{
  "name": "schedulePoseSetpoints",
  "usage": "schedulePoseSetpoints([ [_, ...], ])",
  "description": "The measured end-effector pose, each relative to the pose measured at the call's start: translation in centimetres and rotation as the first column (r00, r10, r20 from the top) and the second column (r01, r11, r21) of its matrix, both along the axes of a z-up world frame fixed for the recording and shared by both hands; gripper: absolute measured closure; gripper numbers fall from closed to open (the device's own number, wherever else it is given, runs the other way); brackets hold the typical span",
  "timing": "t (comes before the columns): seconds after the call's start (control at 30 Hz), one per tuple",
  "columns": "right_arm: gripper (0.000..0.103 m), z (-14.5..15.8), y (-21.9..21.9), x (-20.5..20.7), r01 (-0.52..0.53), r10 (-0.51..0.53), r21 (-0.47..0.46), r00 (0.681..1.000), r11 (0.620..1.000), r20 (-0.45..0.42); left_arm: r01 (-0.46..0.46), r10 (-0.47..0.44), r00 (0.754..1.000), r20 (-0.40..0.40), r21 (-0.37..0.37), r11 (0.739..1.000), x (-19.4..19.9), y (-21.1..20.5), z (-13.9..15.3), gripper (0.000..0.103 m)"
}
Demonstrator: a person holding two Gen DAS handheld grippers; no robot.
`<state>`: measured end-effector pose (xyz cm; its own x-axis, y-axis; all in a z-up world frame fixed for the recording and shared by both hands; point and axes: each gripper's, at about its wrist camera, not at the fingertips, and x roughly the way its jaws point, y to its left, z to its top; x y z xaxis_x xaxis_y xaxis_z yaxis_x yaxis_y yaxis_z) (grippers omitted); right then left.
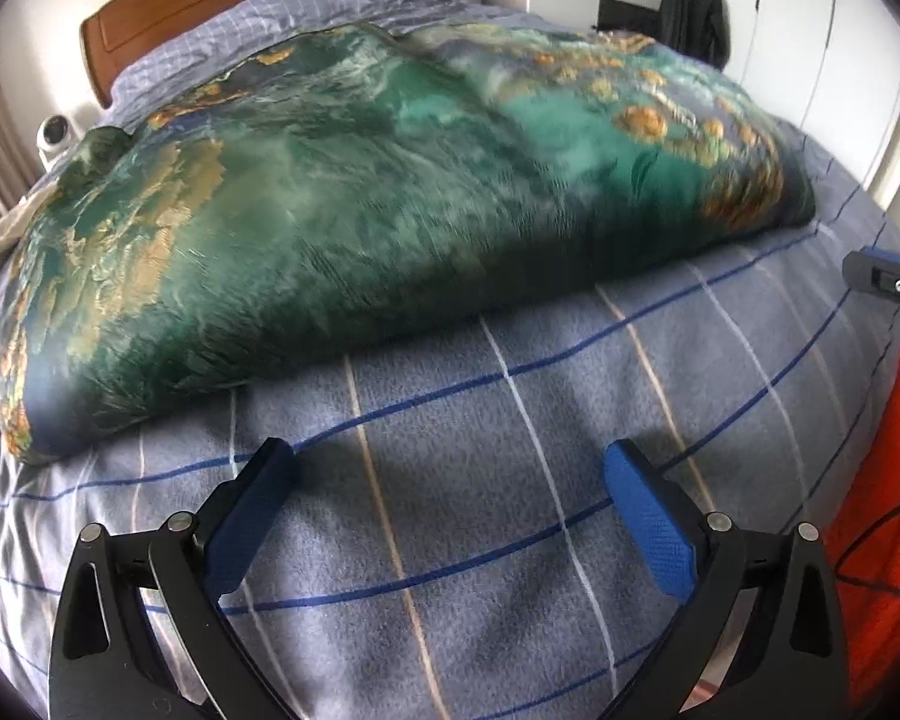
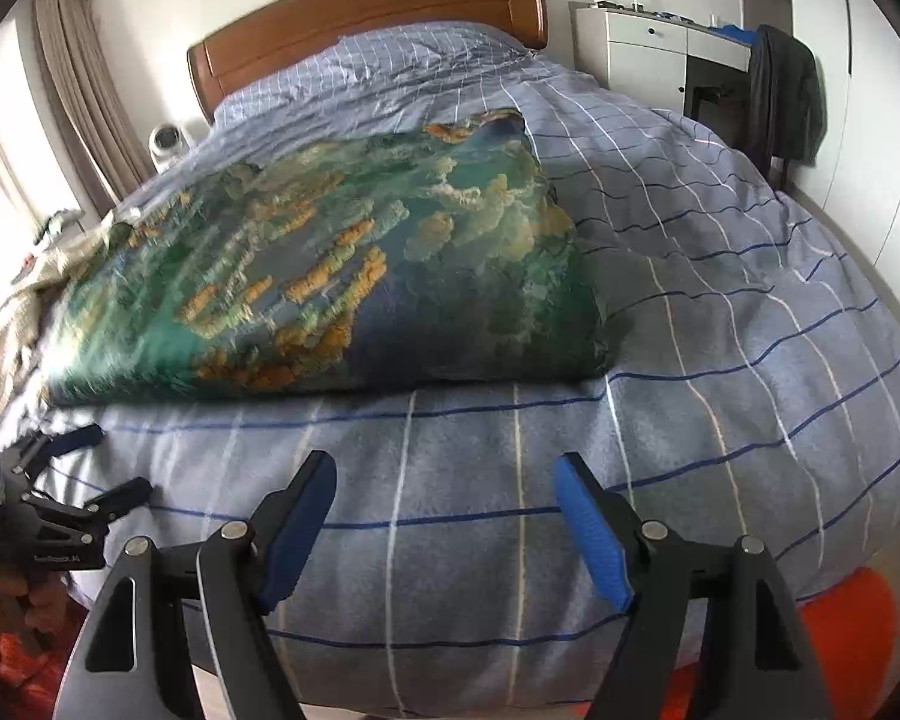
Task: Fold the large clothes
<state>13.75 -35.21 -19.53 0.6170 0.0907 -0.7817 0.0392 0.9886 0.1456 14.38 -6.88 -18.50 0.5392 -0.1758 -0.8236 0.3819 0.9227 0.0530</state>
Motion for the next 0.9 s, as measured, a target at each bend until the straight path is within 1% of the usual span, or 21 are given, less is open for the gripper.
schedulePoseSetpoints([
  [0.1, 0.026, -1.2, 0.2, 0.4, -0.012, 0.01, -0.032, 0.998, 0.999, -0.054, -0.004, 0.004, 1.0, -0.007, 0.013, 1.0, 0.2, -0.1, -0.2, 0.0],
  [0.17, 0.026, -2.3, 0.3, 0.9, -0.023, 0.019, -0.038, 0.994, 0.999, -0.106, -0.009, 0.009, 1.0, -0.022, 0.009, 1.0, 0.4, -0.1, -0.3, 0.0],
  [0.2, 0.026, -2.8, 0.4, 0.9, -0.027, 0.022, -0.046, 0.993, 0.999, -0.115, -0.009, 0.009, 1.0, -0.026, 0.006, 1.0, 0.4, -0.1, -0.3, 0.0],
  [0.33, 0.024, -3.1, 0.7, 1.0, -0.033, 0.025, -0.069, 0.993, 0.997, -0.117, -0.002, 0.002, 0.999, -0.04, 0.002, 1.0, 1.0, -0.2, -0.4, 0.0],
  [0.53, 0.019, -3.7, 0.2, 1.5, -0.03, 0.025, -0.03, 0.988, 0.999, -0.149, -0.012, 0.013, 1.0, -0.029, 0.031, 0.999, 0.6, -0.1, -0.6, 0.0],
  [0.7, 0.012, -4.3, 0.6, 2.0, -0.055, 0.043, -0.075, 0.987, 0.996, -0.152, -0.01, 0.013, 0.999, -0.044, 0.067, 0.998, 0.7, -1.4, -1.0, 0.0],
  [0.77, 0.009, -4.4, 0.8, 2.1, -0.059, 0.045, -0.083, 0.987, 0.995, -0.156, -0.01, 0.013, 0.998, -0.056, 0.053, 0.999, 0.8, -1.3, -0.6, 0.001],
  [0.83, 0.009, -4.6, 0.8, 2.2, -0.062, 0.048, -0.076, 0.985, 0.995, -0.169, -0.003, 0.005, 0.997, -0.075, 0.031, 1.0, 0.8, -1.0, 0.2, 0.001],
  [0.87, 0.009, -4.4, 0.5, 2.2, -0.059, 0.047, -0.066, 0.984, 0.996, -0.17, 0.002, -0.001, 0.997, -0.071, 0.014, 1.0, 0.8, -0.6, 1.0, 0.001],
  [0.9, 0.009, -3.7, -0.2, 1.9, -0.029, 0.026, -0.017, 0.99, 0.999, -0.142, 0.008, -0.009, 0.999, -0.045, -0.017, 1.0, 0.6, -0.1, 2.3, 0.001],
])
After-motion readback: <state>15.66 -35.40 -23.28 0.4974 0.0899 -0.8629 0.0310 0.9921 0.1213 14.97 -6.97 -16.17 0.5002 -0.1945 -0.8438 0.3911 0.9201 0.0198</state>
